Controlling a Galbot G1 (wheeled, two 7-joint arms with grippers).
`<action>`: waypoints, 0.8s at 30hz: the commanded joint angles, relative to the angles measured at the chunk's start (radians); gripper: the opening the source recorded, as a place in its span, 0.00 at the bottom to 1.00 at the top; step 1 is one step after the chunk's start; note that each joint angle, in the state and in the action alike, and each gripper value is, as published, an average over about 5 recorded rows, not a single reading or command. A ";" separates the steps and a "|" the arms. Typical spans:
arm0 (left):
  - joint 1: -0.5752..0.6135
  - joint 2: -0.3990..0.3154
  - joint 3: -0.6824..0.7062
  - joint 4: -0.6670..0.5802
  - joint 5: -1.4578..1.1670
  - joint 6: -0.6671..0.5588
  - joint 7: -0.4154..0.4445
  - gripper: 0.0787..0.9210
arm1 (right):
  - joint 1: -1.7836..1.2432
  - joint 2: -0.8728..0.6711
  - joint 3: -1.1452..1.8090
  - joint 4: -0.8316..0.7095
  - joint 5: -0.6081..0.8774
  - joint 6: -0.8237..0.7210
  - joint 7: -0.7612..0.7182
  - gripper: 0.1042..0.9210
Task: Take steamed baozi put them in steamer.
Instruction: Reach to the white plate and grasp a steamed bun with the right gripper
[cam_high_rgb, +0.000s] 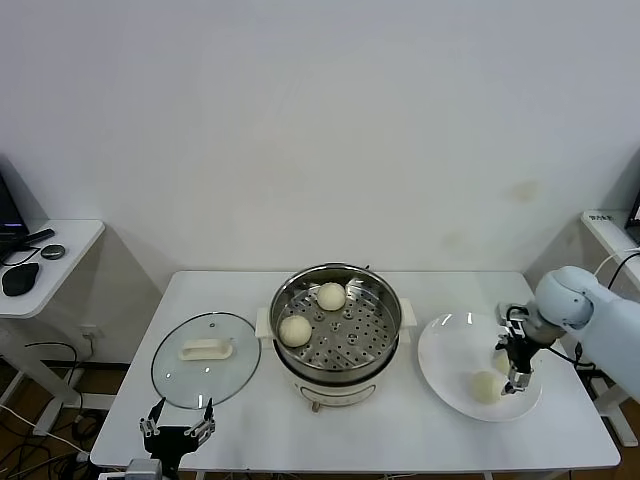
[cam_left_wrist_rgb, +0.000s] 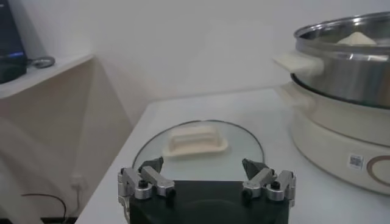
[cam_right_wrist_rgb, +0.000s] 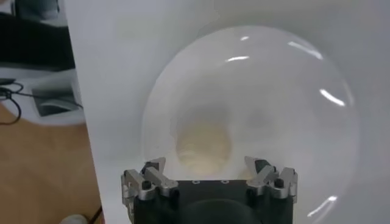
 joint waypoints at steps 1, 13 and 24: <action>-0.006 -0.002 0.000 0.018 -0.004 0.001 0.000 0.88 | -0.069 0.060 0.041 -0.082 -0.093 0.134 -0.002 0.88; -0.008 -0.004 0.001 0.031 0.002 0.000 -0.002 0.88 | -0.080 0.106 0.039 -0.107 -0.120 0.149 0.005 0.88; -0.007 -0.006 0.002 0.031 0.002 0.000 -0.002 0.88 | -0.080 0.117 0.032 -0.108 -0.141 0.152 0.000 0.88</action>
